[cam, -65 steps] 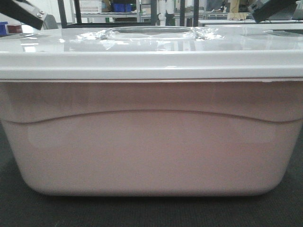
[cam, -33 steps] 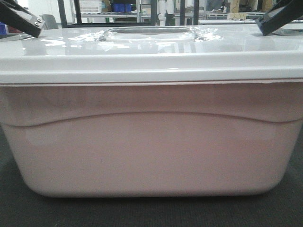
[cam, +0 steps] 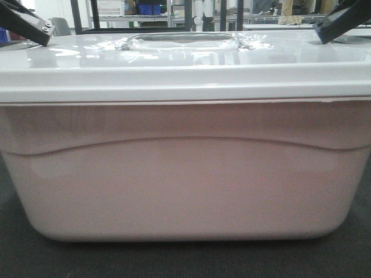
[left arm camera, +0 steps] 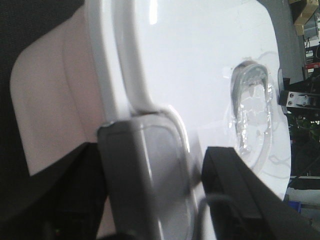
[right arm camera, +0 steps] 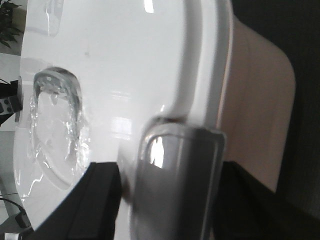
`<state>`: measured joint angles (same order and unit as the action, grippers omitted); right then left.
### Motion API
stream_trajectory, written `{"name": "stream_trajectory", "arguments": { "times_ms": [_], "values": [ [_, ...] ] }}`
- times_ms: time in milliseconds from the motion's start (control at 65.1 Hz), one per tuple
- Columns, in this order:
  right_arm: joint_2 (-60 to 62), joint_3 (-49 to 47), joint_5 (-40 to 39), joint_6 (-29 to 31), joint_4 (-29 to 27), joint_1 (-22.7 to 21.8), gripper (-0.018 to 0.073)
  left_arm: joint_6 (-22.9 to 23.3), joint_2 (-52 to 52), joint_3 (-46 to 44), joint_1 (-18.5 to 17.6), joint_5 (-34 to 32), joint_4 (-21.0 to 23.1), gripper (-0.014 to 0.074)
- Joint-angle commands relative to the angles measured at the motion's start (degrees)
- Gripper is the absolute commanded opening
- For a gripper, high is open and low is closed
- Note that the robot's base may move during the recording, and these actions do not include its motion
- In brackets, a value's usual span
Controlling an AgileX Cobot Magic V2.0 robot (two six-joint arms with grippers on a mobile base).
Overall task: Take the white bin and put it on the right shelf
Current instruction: 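Lift the white bin off the table with both grippers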
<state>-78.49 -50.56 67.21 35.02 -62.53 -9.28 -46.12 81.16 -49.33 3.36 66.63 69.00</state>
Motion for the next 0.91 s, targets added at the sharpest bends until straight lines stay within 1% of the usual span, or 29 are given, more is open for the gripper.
{"name": "stream_trajectory", "arguments": {
  "times_ms": [0,154,537,890],
  "values": [
    [2.2,-1.6,9.2,1.1,-5.8,0.2,0.0349,-1.4,-1.5,-2.2,-0.6,8.8,5.4,0.0293],
    [3.7,-3.3,9.2,3.0,-6.3,0.2,0.0349,-1.4,-2.0,-4.3,-1.1,8.8,5.4,0.0293],
    [11.4,-10.7,9.2,3.1,-6.5,0.2,0.0349,-1.4,-8.2,-14.7,-4.6,8.8,5.4,0.0293],
    [17.1,-15.1,9.1,3.1,-6.7,0.2,0.0349,-1.4,-15.6,-22.7,-4.7,8.7,5.7,0.0293]
  ]
}}
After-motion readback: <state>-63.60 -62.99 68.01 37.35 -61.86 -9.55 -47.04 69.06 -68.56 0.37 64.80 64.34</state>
